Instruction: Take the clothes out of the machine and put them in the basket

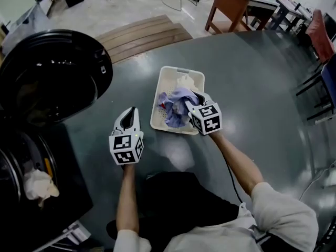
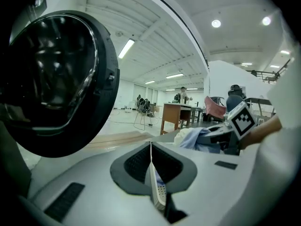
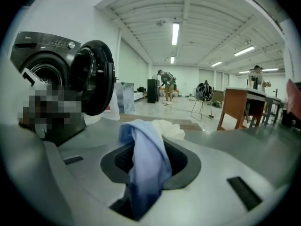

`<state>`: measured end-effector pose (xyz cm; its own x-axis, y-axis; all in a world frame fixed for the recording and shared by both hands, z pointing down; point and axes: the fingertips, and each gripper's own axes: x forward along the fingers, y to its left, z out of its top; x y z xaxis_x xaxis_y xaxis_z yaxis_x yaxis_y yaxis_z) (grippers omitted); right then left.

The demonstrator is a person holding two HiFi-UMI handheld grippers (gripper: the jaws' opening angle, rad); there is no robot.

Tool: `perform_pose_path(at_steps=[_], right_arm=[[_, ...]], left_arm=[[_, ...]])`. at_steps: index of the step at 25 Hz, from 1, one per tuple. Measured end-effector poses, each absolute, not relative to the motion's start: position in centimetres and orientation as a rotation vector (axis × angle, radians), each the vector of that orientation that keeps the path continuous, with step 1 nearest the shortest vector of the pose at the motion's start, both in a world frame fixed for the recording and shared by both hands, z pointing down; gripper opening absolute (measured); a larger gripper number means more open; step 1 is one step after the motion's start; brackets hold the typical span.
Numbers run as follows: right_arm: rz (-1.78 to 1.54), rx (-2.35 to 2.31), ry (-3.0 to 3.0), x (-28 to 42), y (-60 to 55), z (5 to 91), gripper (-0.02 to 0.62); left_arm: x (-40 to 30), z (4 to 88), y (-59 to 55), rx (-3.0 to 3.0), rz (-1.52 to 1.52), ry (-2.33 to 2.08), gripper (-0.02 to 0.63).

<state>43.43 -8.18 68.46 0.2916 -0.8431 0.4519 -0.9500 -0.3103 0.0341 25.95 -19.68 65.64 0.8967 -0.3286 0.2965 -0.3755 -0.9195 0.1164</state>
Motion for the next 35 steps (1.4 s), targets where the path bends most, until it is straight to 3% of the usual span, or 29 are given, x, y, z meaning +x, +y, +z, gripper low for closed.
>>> perform_pose_path(at_steps=[11,23,31,35], right_arm=[[0.791,2.108,-1.507,42.0,-9.2,82.6,0.127],[1.014,1.894,-1.443,41.2,-7.7,89.4,0.156],[0.846,2.071,-1.467,41.6,-8.8,85.3,0.328],[0.72,2.126,-1.517,41.3,-8.9,81.8,0.347]], left_arm=[[23.5,69.5,-19.8,2.823,0.449,-0.591,0.025],[19.8,69.2,-21.7,2.794,0.452,-0.687,0.025],[19.2,68.6,-21.9,2.772,0.412,-0.719,0.025],[19.0,68.3,-21.8,2.775,0.405,-0.721,0.025]])
